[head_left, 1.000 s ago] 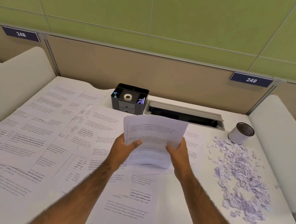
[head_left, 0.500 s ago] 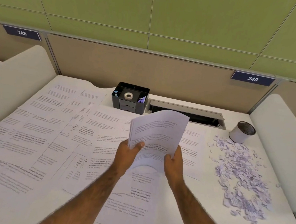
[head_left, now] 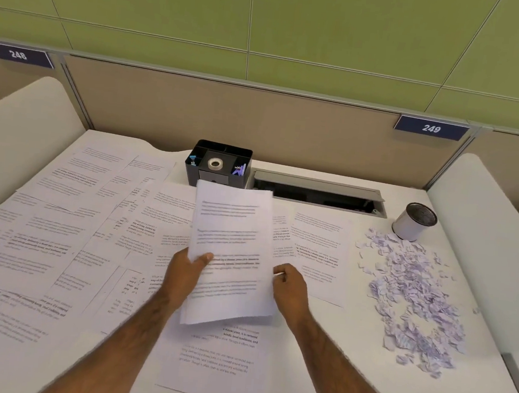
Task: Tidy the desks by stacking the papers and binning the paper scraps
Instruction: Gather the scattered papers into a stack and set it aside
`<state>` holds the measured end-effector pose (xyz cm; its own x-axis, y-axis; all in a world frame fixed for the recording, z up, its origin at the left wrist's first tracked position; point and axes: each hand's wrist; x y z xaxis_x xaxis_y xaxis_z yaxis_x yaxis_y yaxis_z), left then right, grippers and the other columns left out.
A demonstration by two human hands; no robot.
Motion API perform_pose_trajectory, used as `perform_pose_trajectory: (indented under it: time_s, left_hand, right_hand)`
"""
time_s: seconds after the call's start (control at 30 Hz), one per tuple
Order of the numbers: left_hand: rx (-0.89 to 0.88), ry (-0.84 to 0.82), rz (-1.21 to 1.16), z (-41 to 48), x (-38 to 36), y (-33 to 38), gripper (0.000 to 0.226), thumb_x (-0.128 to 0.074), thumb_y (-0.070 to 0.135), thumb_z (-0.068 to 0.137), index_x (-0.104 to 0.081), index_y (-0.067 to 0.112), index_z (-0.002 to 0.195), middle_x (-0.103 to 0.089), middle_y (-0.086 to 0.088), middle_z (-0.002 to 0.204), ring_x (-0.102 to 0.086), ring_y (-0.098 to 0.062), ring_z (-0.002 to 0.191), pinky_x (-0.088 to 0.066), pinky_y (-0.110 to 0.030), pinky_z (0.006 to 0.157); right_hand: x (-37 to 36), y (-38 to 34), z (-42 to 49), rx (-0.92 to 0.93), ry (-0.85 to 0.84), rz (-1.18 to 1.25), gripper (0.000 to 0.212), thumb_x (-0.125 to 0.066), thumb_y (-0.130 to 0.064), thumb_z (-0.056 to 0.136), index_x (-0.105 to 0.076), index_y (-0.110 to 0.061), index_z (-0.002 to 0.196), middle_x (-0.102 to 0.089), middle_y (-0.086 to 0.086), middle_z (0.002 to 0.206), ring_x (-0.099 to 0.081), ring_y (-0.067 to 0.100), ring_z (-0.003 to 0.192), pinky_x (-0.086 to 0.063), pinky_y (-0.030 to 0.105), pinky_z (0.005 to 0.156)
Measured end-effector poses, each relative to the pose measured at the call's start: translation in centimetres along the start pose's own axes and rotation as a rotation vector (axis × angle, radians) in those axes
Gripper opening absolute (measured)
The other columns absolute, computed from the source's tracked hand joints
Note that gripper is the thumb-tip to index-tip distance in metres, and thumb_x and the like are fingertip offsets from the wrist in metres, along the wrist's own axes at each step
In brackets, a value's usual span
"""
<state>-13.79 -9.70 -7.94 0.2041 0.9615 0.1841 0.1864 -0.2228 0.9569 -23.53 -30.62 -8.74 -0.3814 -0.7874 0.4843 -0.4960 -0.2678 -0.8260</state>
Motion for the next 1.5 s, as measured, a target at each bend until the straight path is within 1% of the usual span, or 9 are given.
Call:
perform_pose_trajectory:
  time_s: [0.1,0.2,0.3,0.47,0.67,0.93,1.07,1.23,1.5]
  left_hand:
    - [0.077,-0.001,-0.072,0.4,2.9,-0.8,0.023,-0.07,0.016,0.096,-0.067,0.018,0.119,-0.073,0.009,0.098,-0.071,-0.01,0.09,-0.055,-0.025,0.078]
    - [0.165,0.003,-0.077,0.8,6.3,-2.4,0.025,-0.073,0.017,0.093,-0.07,0.014,0.117,-0.078,-0.001,0.101,-0.075,-0.023,0.093,-0.059,-0.042,0.09]
    - [0.222,-0.009,-0.067,1.1,9.1,-3.5,0.021,-0.075,0.019,0.091,-0.072,0.016,0.112,-0.079,-0.004,0.103,-0.075,-0.027,0.096,-0.058,-0.047,0.092]
    - [0.278,-0.014,-0.04,2.2,13.0,-4.9,0.026,-0.075,0.018,0.091,-0.072,0.015,0.116,-0.079,-0.006,0.105,-0.075,-0.03,0.098,-0.057,-0.052,0.095]
    - [0.313,-0.062,0.016,4.6,17.3,-6.5,0.035,-0.078,0.022,0.089,-0.07,0.013,0.122,-0.078,-0.007,0.11,-0.074,-0.03,0.101,-0.055,-0.055,0.098]
    - [0.301,-0.141,0.045,7.2,20.3,-7.2,0.028,-0.075,0.021,0.091,-0.071,0.012,0.118,-0.077,-0.008,0.108,-0.074,-0.03,0.098,-0.057,-0.05,0.095]
    - [0.28,-0.184,0.074,7.9,20.8,-7.6,0.024,-0.073,0.02,0.094,-0.069,0.014,0.116,-0.075,-0.007,0.109,-0.072,-0.026,0.098,-0.056,-0.043,0.093]
    - [0.291,-0.239,0.124,8.4,21.5,-8.5,0.033,-0.072,0.022,0.094,-0.07,0.01,0.124,-0.075,-0.007,0.113,-0.072,-0.027,0.101,-0.055,-0.047,0.098]
    - [0.285,-0.274,0.126,8.6,21.5,-8.4,0.034,-0.071,0.021,0.095,-0.068,0.01,0.127,-0.074,-0.007,0.117,-0.07,-0.025,0.104,-0.055,-0.04,0.095]
  right_hand:
    - [-0.9,0.0,-0.3,-0.103,-0.169,0.055,0.021,-0.051,-0.006,0.089,-0.066,-0.018,0.099,-0.068,0.004,0.091,-0.063,0.02,0.077,-0.054,0.033,0.068]
    - [-2.5,-0.1,-1.0,-0.159,-0.294,0.081,0.017,-0.057,-0.008,0.089,-0.066,-0.013,0.103,-0.069,0.008,0.092,-0.065,0.019,0.069,-0.055,0.033,0.064]
    - [-4.3,-0.1,-1.4,-0.124,-0.201,-0.138,0.011,-0.062,-0.021,0.087,-0.065,-0.021,0.097,-0.07,0.001,0.104,-0.068,0.019,0.089,-0.058,0.035,0.081]
    - [-7.0,-1.4,-2.2,-0.026,-0.181,-0.45,0.039,-0.064,-0.039,0.091,-0.061,-0.014,0.121,-0.062,0.002,0.122,-0.06,0.021,0.112,-0.048,0.03,0.091]
    - [-10.5,-3.3,-3.1,-0.025,-0.126,-0.642,0.042,-0.057,-0.042,0.097,-0.054,-0.012,0.126,-0.055,0.008,0.127,-0.056,0.025,0.116,-0.051,0.037,0.092]
    - [-14.5,-5.1,-4.3,-0.294,0.016,-0.692,0.073,-0.076,-0.062,0.077,-0.051,-0.012,0.123,-0.054,0.006,0.123,-0.053,0.026,0.118,-0.05,0.044,0.094]
    - [-16.1,-6.3,-4.4,-0.39,0.037,-0.685,0.069,-0.079,-0.054,0.079,-0.048,-0.011,0.124,-0.055,0.008,0.123,-0.056,0.027,0.116,-0.05,0.045,0.093]
    - [-17.2,-6.7,-4.5,-0.457,0.082,-0.588,0.062,-0.082,-0.044,0.079,-0.051,-0.01,0.12,-0.062,0.009,0.119,-0.061,0.032,0.111,-0.05,0.048,0.094]
    - [-17.9,-6.3,-3.8,-0.384,0.081,-0.277,0.019,-0.07,-0.021,0.082,-0.058,-0.014,0.095,-0.068,0.002,0.096,-0.066,0.021,0.087,-0.059,0.041,0.08]
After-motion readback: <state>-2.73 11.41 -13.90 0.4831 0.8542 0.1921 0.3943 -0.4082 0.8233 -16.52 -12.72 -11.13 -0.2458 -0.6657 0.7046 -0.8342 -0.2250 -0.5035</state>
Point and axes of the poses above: each hand's wrist, its own z-axis towards the middle knuckle, its own x-axis out of the back of the hand, y = z × x
